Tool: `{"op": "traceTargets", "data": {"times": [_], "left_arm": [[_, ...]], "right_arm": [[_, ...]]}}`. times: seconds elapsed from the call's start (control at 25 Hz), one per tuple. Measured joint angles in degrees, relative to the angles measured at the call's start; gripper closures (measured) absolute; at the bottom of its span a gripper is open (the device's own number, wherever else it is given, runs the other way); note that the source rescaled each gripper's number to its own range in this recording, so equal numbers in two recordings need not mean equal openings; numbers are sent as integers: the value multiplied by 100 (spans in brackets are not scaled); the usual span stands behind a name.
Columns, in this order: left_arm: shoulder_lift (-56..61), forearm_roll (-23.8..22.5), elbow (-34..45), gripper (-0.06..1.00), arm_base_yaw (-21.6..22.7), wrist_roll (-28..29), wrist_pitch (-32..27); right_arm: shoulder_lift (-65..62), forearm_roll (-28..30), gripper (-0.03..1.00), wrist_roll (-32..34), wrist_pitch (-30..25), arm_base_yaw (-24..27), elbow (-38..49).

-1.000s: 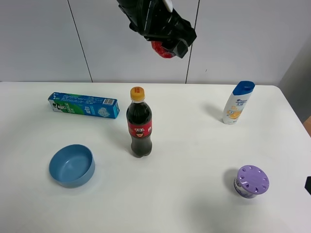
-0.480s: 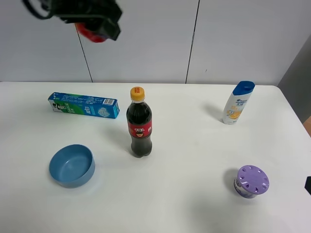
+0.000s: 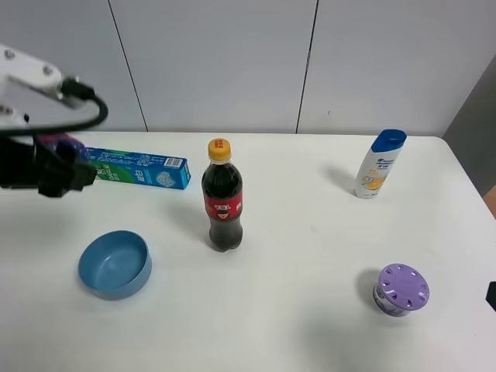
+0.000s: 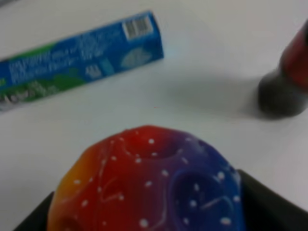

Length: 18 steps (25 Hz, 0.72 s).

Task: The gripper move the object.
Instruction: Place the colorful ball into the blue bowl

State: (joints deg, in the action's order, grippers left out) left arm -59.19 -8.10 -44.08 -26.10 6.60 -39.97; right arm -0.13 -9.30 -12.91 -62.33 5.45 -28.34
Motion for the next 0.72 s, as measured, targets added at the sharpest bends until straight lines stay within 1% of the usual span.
{"op": "traceTargets", "data": {"times": [0.12, 0.2, 0.28, 0.44, 0.64, 0.72], "left_arm": [[44, 0, 901, 88, 74, -158, 835], [-52, 0, 1304, 88, 82, -337, 1229], [-233, 0, 1542, 88, 82, -537, 1462], [-676, 47, 1611, 88, 82, -660, 1667], [-1275, 511, 1611, 88, 82, -660, 2045], [-1533, 610, 1611, 88, 91, -660, 2117]], "right_arm": [[0, 0, -3, 0, 0, 0, 0], [0, 0, -3, 0, 0, 0, 0], [0, 0, -3, 0, 0, 0, 0], [0, 0, -3, 0, 0, 0, 0], [0, 0, -3, 0, 0, 0, 0], [0, 0, -3, 0, 0, 0, 0]]}}
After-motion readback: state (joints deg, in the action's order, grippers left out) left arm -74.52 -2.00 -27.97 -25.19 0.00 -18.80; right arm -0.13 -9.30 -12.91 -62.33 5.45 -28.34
